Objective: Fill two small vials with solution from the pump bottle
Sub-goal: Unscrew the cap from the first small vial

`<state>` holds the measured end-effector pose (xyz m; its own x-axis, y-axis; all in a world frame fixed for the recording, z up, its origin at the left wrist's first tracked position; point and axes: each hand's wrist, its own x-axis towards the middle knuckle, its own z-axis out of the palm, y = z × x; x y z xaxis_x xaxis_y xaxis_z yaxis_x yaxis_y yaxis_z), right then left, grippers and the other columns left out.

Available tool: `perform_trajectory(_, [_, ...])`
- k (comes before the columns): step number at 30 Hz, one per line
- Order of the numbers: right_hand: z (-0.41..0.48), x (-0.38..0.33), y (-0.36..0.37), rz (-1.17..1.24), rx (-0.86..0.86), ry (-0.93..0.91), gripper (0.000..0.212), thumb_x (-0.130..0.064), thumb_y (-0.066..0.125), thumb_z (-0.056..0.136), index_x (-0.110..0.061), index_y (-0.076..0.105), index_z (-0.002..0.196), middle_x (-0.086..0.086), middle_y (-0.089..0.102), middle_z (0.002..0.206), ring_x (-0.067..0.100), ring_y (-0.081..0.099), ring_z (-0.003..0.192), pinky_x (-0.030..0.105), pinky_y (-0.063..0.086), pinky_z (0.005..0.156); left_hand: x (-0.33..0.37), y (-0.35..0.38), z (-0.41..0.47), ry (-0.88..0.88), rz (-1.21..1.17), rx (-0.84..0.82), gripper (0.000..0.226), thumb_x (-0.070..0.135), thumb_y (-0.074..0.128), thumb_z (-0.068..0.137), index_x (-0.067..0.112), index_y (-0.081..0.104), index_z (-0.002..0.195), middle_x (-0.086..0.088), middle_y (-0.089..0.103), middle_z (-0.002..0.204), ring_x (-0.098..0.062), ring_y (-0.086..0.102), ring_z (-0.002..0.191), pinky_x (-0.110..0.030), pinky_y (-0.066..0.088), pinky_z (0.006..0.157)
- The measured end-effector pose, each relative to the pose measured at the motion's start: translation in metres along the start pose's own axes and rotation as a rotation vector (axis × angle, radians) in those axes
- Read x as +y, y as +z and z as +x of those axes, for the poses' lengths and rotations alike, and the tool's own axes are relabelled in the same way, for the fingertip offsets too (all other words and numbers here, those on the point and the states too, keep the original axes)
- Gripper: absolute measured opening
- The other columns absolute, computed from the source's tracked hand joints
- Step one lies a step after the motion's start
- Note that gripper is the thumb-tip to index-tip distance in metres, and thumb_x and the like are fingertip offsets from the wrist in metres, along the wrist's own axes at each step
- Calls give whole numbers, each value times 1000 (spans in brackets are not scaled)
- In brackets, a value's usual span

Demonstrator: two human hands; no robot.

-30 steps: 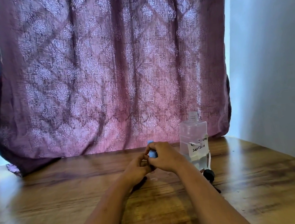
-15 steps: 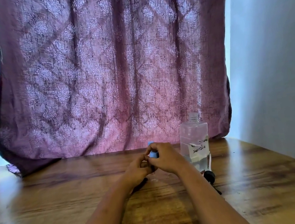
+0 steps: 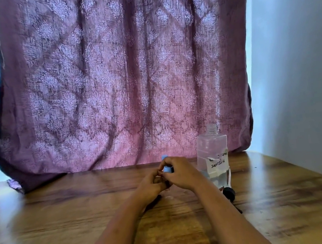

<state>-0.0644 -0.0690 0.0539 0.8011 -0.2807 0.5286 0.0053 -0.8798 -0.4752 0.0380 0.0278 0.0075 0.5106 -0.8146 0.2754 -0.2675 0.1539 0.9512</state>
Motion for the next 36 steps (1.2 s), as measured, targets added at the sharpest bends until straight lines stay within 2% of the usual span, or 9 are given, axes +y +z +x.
perform_trajectory(4, [0, -2, -1, -14, -8, 3, 12, -16, 62, 85, -16, 65, 97, 4, 66, 99, 14, 62, 88, 28, 54, 77, 0, -1, 0, 0, -19, -2, 32, -5, 60, 85, 20, 56, 104, 4, 73, 87, -6, 70, 84, -17, 53, 69])
perform_trajectory(9, [-1, -4, -1, -31, -24, 12, 11, -17, 61, 87, -16, 63, 98, 4, 65, 99, 15, 61, 89, 28, 53, 78, 0, -1, 2, 6, -17, -9, 35, -6, 60, 84, 18, 56, 109, -2, 72, 96, -9, 70, 87, -19, 53, 71])
perform_trajectory(12, [0, -7, 1, -94, -29, 3, 11, -19, 60, 88, -15, 61, 99, 2, 61, 95, 15, 58, 84, 26, 50, 71, -2, -1, 2, 6, -35, -12, 38, -9, 59, 83, 18, 56, 109, 2, 73, 90, -8, 70, 84, -18, 53, 68])
perform_trajectory(14, [1, -10, 2, -136, -30, -1, 13, -18, 58, 89, -14, 60, 101, 7, 62, 99, 17, 57, 85, 25, 48, 70, -3, -1, 3, 4, -47, 1, 41, -12, 58, 83, 19, 55, 108, 2, 73, 88, -7, 70, 81, -18, 53, 66])
perform_trajectory(21, [-1, -11, -2, -76, -42, 29, 18, -12, 60, 88, -12, 61, 105, 12, 63, 107, 23, 60, 93, 30, 52, 77, -3, 0, 3, 7, -60, 29, 44, -16, 56, 82, 23, 56, 104, 0, 72, 89, -7, 70, 80, -17, 54, 64])
perform_trajectory(25, [-2, -5, 1, 17, -7, 15, 16, -10, 60, 87, -12, 62, 103, 11, 64, 106, 21, 60, 93, 29, 51, 77, 3, 3, 0, 26, -33, 29, 36, -14, 55, 85, 19, 56, 100, -6, 69, 90, -9, 67, 79, -17, 54, 66])
perform_trajectory(27, [-2, -2, 3, 50, 12, 15, 16, -9, 61, 87, -12, 62, 103, 9, 64, 105, 19, 60, 92, 25, 50, 74, 6, 4, -3, 29, -14, 36, 32, -12, 55, 86, 18, 56, 99, -6, 67, 91, -9, 65, 80, -15, 54, 66])
perform_trajectory(30, [-2, 1, 5, 86, 23, 12, 17, -7, 60, 87, -13, 62, 103, 7, 65, 102, 14, 60, 88, 14, 45, 67, 11, 5, -6, 24, 38, 50, 29, -3, 60, 86, 23, 56, 96, -3, 68, 89, -4, 65, 75, -13, 50, 57])
perform_trajectory(36, [0, 1, 3, 177, -48, 32, 26, 0, 56, 89, -12, 62, 111, 8, 63, 115, 13, 58, 104, 6, 43, 74, 16, 8, -10, 19, 71, 65, 25, -4, 60, 86, 18, 53, 94, -4, 61, 83, 7, 61, 55, -9, 44, 46])
